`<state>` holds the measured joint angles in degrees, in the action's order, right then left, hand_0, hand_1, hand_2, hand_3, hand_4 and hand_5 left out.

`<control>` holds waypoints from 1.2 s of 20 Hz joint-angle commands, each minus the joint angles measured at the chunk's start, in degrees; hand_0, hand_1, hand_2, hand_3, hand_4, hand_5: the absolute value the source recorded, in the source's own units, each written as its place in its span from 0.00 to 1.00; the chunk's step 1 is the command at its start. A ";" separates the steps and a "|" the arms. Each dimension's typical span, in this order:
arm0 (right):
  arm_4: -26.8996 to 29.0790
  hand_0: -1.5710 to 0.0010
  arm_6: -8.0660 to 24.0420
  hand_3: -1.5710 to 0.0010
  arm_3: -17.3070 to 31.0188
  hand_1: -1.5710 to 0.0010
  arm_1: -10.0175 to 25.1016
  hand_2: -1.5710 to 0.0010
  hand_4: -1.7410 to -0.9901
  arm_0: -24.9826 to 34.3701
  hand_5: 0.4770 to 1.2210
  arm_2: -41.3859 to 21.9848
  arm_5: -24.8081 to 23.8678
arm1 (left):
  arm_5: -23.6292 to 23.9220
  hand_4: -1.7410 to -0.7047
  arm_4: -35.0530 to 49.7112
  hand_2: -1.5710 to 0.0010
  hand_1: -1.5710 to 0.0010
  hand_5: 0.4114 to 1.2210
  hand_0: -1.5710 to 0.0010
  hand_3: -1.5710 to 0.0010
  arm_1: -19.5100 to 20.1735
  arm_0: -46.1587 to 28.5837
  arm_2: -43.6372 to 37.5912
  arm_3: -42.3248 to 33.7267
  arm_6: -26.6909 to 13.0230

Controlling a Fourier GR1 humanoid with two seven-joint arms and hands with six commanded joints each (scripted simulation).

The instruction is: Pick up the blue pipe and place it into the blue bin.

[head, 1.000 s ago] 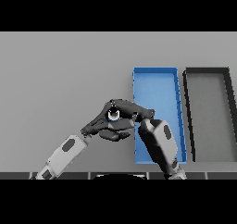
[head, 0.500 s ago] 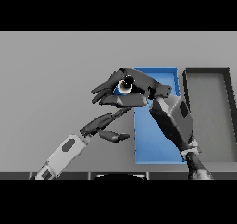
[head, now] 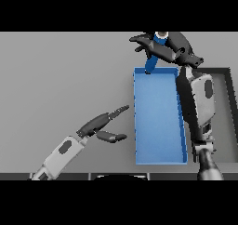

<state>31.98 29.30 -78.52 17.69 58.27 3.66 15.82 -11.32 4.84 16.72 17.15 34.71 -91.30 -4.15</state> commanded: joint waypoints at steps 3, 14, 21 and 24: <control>-2.79 0.00 0.16 0.00 3.66 0.00 0.51 0.00 0.32 -4.35 1.00 1.71 -1.09 | 0.11 0.88 -0.08 1.00 1.00 0.06 1.00 1.00 0.05 -0.19 0.13 -0.37 -0.45; -7.22 0.00 5.64 0.31 4.18 0.00 4.22 0.00 0.21 -23.69 1.00 -4.35 -10.58 | -0.44 0.88 -0.07 1.00 1.00 0.07 1.00 1.00 0.24 -0.12 0.24 -0.23 -0.67; 5.89 0.07 5.64 0.49 8.33 0.12 14.73 0.15 0.28 -27.49 0.96 -24.46 -21.38 | 0.42 0.88 -0.43 1.00 1.00 0.08 1.00 1.00 -0.16 -0.68 0.67 -1.27 -0.82; 18.72 0.52 5.64 0.74 10.49 0.55 19.54 0.57 0.53 -23.93 0.93 -35.37 -26.20 | 0.18 0.88 -0.20 1.00 1.00 0.08 1.00 1.00 -0.38 -0.28 0.71 -1.07 -1.69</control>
<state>50.67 34.93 -68.04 37.24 34.37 -31.70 -10.17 -11.14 4.64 16.31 16.89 35.43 -92.38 -5.87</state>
